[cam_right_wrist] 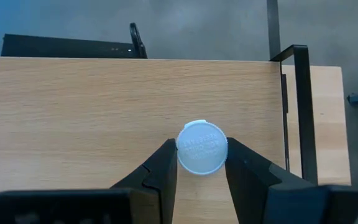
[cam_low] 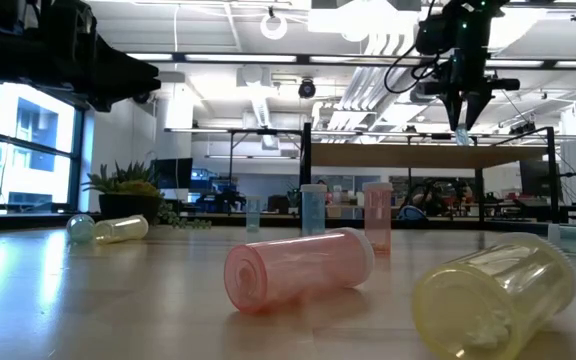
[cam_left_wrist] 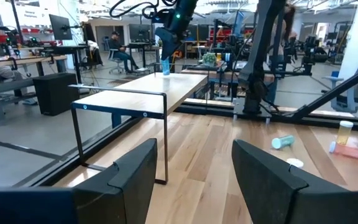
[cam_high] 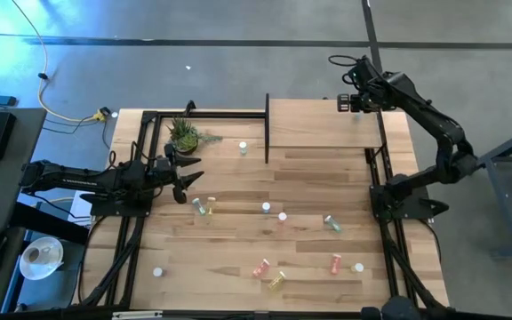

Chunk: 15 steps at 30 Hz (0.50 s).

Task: Pick and place medicine bottles onto shelf by color
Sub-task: Put the blue pill bottle on the shelf

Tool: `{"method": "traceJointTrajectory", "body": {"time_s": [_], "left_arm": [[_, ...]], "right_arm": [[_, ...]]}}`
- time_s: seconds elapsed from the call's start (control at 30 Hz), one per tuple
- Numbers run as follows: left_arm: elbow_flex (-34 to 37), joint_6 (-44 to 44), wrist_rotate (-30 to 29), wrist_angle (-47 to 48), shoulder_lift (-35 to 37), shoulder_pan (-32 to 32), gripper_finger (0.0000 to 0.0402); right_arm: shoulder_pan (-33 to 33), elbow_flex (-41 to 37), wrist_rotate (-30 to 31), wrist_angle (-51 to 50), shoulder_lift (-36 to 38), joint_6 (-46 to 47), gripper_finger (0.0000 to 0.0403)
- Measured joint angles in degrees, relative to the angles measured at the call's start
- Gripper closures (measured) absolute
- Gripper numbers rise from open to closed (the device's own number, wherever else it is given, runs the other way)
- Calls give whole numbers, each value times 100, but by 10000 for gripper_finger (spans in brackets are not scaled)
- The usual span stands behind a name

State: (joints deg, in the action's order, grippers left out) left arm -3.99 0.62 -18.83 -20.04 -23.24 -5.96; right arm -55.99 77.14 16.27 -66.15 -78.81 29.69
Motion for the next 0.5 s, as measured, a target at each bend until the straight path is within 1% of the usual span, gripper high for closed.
{"method": "traceJointTrajectory", "body": {"time_s": [0.2,0.33,0.5], "left_arm": [[0,1,0,104,0,-1,202],[0,-34,0,101,1,1,202],[0,-39,0,99,2,-1,202]], "right_arm": [[0,0,3,-118,0,-17,299],[0,0,165,-116,0,-17,299],[2,0,173,-116,0,-1,299]]}}
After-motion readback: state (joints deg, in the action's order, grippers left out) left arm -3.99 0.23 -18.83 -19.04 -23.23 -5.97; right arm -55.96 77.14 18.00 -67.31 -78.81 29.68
